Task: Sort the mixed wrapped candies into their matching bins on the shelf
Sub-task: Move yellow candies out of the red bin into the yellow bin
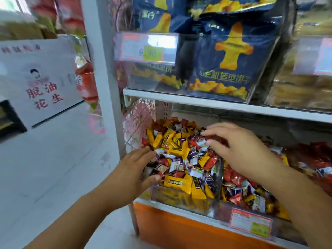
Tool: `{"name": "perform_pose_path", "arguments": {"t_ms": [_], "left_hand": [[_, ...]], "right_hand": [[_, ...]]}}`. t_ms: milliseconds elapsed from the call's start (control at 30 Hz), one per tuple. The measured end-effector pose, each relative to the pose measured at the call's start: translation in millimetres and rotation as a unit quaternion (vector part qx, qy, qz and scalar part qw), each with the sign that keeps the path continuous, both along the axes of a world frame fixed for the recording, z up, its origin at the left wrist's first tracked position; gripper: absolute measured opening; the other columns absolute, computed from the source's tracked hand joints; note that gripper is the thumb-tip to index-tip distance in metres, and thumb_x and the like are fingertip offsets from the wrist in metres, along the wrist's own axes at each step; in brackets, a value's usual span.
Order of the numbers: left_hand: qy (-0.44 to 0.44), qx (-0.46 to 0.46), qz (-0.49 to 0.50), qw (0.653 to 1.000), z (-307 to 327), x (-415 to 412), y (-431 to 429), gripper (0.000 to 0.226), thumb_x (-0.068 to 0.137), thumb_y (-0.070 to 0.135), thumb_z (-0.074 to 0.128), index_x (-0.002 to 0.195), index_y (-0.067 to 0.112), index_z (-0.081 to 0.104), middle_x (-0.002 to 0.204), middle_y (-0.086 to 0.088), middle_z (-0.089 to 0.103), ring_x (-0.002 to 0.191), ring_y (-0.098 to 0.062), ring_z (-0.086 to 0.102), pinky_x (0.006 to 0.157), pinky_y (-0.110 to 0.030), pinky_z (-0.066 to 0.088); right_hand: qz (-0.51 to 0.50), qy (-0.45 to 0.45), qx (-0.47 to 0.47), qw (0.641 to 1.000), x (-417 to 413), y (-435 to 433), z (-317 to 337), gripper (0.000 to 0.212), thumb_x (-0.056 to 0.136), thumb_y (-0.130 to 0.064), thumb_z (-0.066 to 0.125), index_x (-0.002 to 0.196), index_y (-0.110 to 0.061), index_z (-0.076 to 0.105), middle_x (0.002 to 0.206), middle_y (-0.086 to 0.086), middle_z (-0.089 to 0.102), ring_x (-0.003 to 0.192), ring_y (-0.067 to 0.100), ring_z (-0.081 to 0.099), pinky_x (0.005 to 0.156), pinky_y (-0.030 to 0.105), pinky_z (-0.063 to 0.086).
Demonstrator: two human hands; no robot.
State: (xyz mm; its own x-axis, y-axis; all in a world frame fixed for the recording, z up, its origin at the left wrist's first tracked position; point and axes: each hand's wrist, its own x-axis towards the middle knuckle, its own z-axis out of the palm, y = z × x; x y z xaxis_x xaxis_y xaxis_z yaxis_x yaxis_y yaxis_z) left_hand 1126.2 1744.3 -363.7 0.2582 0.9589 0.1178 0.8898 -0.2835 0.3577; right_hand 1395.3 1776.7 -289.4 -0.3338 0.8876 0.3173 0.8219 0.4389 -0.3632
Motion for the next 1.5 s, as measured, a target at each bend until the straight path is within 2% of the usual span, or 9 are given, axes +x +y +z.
{"name": "perform_pose_path", "arguments": {"t_ms": [233,333,433,667,900,1000,1133,1300,1500], "left_hand": [[0.021,0.028,-0.091,0.995,1,28,-7,0.063,0.081,0.071,0.049,0.132,0.036,0.052,0.123,0.012,0.047,0.115,-0.007,0.033,0.100,-0.025,0.032],[0.033,0.026,-0.111,0.993,-7,37,-2,0.058,0.087,0.062,0.053,0.139,0.037,0.046,0.122,0.010,0.044,0.113,-0.008,0.033,0.094,-0.021,0.027],[0.014,0.019,-0.119,0.993,-11,38,6,0.052,0.084,0.062,0.057,0.131,0.039,0.053,0.115,0.011,0.044,0.108,-0.008,0.033,0.091,-0.021,0.028],[-0.111,0.031,-0.028,0.993,4,23,19,0.027,0.080,0.048,0.070,0.101,0.032,0.063,0.089,0.024,0.048,0.091,-0.005,0.043,0.076,-0.024,0.037],[-0.100,0.048,0.080,0.991,-5,4,29,0.026,0.086,0.031,0.071,0.108,0.030,0.056,0.106,0.008,0.061,0.095,-0.012,0.057,0.071,-0.021,0.040],[-0.111,0.081,0.105,0.985,-7,8,33,0.033,0.085,0.024,0.073,0.115,0.023,0.059,0.115,0.003,0.060,0.102,-0.014,0.057,0.083,-0.020,0.041],[-0.116,0.100,0.089,0.984,-1,7,34,0.042,0.080,0.025,0.077,0.119,0.025,0.060,0.118,0.005,0.056,0.110,-0.016,0.050,0.092,-0.025,0.040],[-0.096,0.037,0.042,0.994,15,6,23,0.015,0.083,0.037,0.073,0.096,0.034,0.066,0.084,0.018,0.056,0.075,0.001,0.052,0.060,-0.007,0.035],[-0.041,-0.019,0.023,0.999,0,10,23,0.064,0.080,0.043,0.074,0.138,0.033,0.049,0.129,0.005,0.052,0.108,-0.011,0.054,0.089,-0.024,0.045]], "right_hand": [[0.049,-0.100,-0.106,0.988,-62,33,-47,0.040,0.095,-0.032,0.059,0.135,-0.032,0.052,0.131,-0.004,0.052,0.120,0.015,0.041,0.095,0.027,0.037],[0.028,-0.003,-0.117,0.993,-54,44,-34,0.043,0.097,-0.021,0.055,0.137,-0.036,0.048,0.120,-0.005,0.054,0.073,-0.004,0.058,0.057,0.009,0.040],[-0.007,0.039,-0.112,0.993,-51,57,-22,0.044,0.100,-0.017,0.045,0.140,-0.033,0.043,0.116,-0.002,0.055,0.045,0.000,0.051,0.038,0.012,0.032],[-0.019,-0.155,-0.164,0.974,-74,74,-63,0.054,0.093,-0.046,0.056,0.143,-0.036,0.037,0.146,0.005,0.035,0.130,0.030,0.040,0.103,0.039,0.040],[-0.009,-0.039,-0.088,0.995,-73,75,-63,0.029,0.090,-0.022,0.066,0.118,-0.026,0.061,0.131,0.003,0.052,0.118,0.025,0.051,0.090,0.032,0.044],[-0.004,0.005,-0.088,0.996,-71,69,-49,0.048,0.090,-0.026,0.066,0.135,-0.033,0.052,0.143,0.003,0.046,0.128,0.023,0.045,0.102,0.033,0.037],[0.035,-0.020,-0.172,0.984,-51,48,-7,0.033,0.089,-0.029,0.068,0.120,-0.037,0.062,0.128,-0.009,0.058,0.103,0.008,0.058,0.085,0.023,0.045],[0.072,-0.188,-0.304,0.931,-39,12,13,0.028,0.083,-0.032,0.073,0.108,-0.038,0.063,0.101,-0.007,0.064,0.090,0.016,0.061,0.078,0.032,0.050],[0.044,-0.161,-0.182,0.969,-32,21,-24,0.025,0.088,-0.025,0.069,0.110,-0.034,0.062,0.094,-0.017,0.049,0.077,-0.002,0.045,0.061,0.015,0.033]]}}
